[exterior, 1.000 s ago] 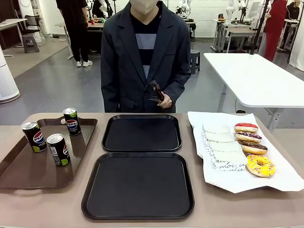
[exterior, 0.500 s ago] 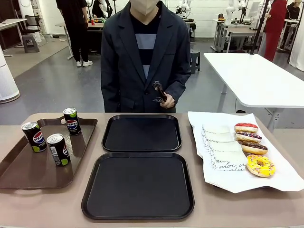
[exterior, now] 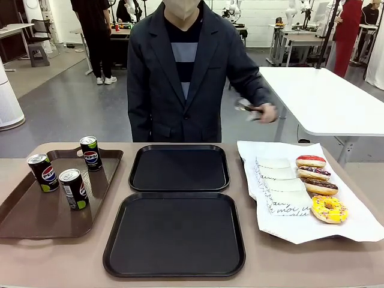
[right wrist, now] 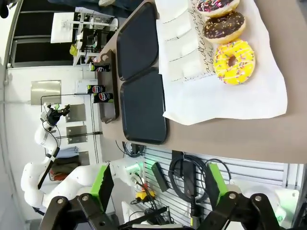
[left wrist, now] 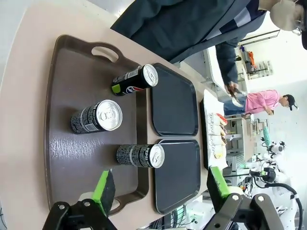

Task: Set up donuts and drinks on trays.
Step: Pick up one Pepsi coke and place it on the Flat Tray.

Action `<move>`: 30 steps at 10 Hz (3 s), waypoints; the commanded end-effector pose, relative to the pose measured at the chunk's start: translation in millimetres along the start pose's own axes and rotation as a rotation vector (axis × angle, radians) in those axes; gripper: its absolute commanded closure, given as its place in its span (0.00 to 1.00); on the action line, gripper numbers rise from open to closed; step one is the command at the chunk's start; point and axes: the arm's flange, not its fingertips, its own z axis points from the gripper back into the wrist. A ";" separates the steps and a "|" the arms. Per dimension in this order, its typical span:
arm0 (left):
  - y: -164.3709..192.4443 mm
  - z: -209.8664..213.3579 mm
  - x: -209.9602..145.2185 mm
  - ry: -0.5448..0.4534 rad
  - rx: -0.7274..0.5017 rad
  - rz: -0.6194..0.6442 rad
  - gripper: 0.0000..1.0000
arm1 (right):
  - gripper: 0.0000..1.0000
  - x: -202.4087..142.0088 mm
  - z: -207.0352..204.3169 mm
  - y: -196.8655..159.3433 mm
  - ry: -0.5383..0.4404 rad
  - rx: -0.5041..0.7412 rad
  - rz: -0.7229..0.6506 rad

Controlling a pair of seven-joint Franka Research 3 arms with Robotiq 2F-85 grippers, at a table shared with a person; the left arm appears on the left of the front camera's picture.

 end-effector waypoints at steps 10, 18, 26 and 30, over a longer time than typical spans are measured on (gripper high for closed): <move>-0.1 0.3 0.4 -0.005 -0.017 0.001 0.00 | 0.00 0.4 0.4 1.3 0.001 0.014 0.020; -72.2 -21.6 -7.1 0.137 0.164 -0.129 0.00 | 0.00 0.4 0.4 1.3 0.001 0.014 0.020; -157.4 -159.4 -50.3 0.552 0.810 -0.260 0.00 | 0.00 0.4 0.4 1.3 0.001 0.014 0.020; -145.7 -207.3 -46.6 0.397 0.792 -0.204 0.00 | 0.00 0.4 0.4 1.3 0.001 0.014 0.020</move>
